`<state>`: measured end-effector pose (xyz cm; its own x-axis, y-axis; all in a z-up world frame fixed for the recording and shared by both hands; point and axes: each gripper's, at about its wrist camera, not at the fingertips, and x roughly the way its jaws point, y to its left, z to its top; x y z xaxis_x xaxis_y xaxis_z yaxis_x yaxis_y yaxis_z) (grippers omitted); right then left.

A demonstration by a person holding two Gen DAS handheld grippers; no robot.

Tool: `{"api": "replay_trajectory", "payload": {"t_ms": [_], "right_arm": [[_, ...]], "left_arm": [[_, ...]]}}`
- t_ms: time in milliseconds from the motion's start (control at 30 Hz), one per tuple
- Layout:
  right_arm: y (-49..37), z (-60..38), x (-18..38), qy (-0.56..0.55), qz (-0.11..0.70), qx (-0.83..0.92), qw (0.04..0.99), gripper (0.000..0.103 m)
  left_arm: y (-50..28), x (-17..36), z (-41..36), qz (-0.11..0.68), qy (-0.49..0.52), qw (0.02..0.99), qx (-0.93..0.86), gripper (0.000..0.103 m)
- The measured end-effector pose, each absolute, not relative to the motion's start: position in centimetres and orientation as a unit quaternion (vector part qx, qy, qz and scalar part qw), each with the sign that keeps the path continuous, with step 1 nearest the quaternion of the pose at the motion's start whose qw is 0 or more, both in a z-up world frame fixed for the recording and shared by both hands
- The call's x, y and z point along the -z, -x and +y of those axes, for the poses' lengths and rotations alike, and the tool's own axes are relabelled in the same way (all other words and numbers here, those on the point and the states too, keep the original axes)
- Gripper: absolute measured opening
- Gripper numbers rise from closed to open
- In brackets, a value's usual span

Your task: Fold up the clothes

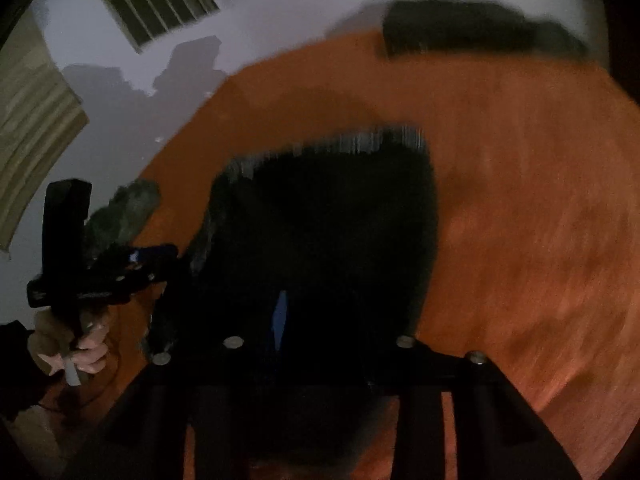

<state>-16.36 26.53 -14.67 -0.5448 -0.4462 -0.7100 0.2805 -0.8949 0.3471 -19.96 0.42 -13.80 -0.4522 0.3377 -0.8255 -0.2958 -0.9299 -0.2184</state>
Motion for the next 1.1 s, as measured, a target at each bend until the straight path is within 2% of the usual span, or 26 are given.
{"api": "replay_trajectory", "payload": {"t_ms": [100,133,200,267,367,433,500,633,800,900,1033,1100], "right_arm": [[17.3,26.7,14.6,-0.429,-0.103,0.874,0.206,0.040],[17.5,26.8,14.6,-0.430,-0.107,0.873,0.205,0.040],[17.9,26.9,14.8,-0.433,-0.115,0.870,0.204,0.040],[18.3,27.1,14.9,-0.436,-0.123,0.868,0.203,0.034],[19.0,27.3,15.1,-0.440,-0.135,0.865,0.201,0.034],[19.4,27.5,15.2,-0.443,-0.143,0.862,0.200,0.039],[18.4,28.0,15.8,-0.448,-0.155,0.858,0.196,0.040],[15.1,29.4,17.1,-0.461,-0.180,0.849,0.184,0.040],[11.4,30.9,18.9,-0.478,-0.207,0.837,0.167,0.040],[11.6,29.5,20.1,-0.510,-0.155,0.836,0.131,0.040],[11.9,28.4,19.1,-0.522,-0.118,0.839,0.095,0.041],[12.1,27.6,18.1,-0.525,-0.093,0.841,0.088,0.048]], "left_arm": [[22.0,15.2,2.2,0.008,0.496,0.183,-0.849,0.071],[22.6,16.7,3.1,0.037,0.506,0.171,-0.845,0.073],[23.0,17.8,3.2,0.042,0.511,0.165,-0.843,0.079],[22.6,16.9,1.9,0.013,0.508,0.163,-0.845,0.079],[21.2,14.1,-0.8,-0.026,0.483,0.172,-0.858,0.079],[20.5,13.6,-2.7,-0.035,0.483,0.172,-0.858,0.079],[19.8,13.2,-4.6,-0.047,0.483,0.172,-0.857,0.079],[16.8,14.4,-7.9,-0.118,0.504,0.189,-0.834,0.079],[14.3,16.4,-7.4,-0.116,0.520,0.188,-0.825,0.079],[14.1,18.1,-6.8,-0.086,0.533,0.180,-0.822,0.079],[14.0,17.7,-6.3,-0.070,0.536,0.177,-0.822,0.079],[13.9,17.2,-6.4,-0.085,0.536,0.193,-0.817,0.079]]}}
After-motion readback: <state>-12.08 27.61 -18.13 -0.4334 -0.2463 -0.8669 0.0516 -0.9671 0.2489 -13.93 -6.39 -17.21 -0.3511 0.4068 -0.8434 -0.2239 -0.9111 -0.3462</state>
